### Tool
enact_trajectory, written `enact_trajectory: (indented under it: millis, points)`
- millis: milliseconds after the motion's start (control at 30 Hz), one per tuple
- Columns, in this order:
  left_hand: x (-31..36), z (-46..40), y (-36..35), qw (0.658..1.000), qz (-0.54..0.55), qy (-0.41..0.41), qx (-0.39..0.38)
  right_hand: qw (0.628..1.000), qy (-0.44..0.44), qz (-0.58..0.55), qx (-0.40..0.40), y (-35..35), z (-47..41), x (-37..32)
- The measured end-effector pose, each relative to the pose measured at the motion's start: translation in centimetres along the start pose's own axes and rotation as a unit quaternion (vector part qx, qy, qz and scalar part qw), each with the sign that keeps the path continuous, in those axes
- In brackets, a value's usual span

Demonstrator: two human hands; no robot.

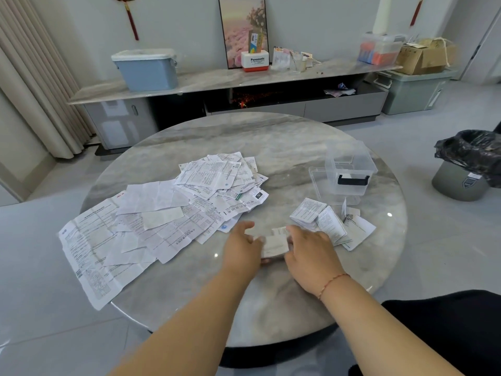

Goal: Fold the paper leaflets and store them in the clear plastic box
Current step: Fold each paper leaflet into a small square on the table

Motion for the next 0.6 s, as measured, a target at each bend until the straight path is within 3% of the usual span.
enact_trajectory:
  millis: [133,233,400,600]
  points:
    - [1.0,-0.1,-3.4,0.979,-0.177,-0.089,0.052,0.995,-0.048,-0.016,0.083,1.4,0.3,2.3]
    - [1.3,-0.2,-5.1,0.96,-0.245,-0.116,0.065,0.985,-0.066,-0.021,0.159,3.2,-0.6,3.7]
    - [1.8,-0.3,-5.8,0.964,-0.24,-0.11,0.024,0.995,-0.07,0.013,0.07,4.3,-3.9,4.3]
    - [3.4,-2.2,1.7,0.951,-0.229,-0.165,0.125,0.998,0.022,0.009,0.058,6.2,-6.7,1.5]
Point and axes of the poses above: each hand's wrist, its own z-axis away from the middle knuckle, its own y-axis out of the back of the hand, x = y × z, the point moved 6 cm from there along -z, towards the middle knuckle, and after that the axes turned 11 degrees about y, right-handed, at the moved point
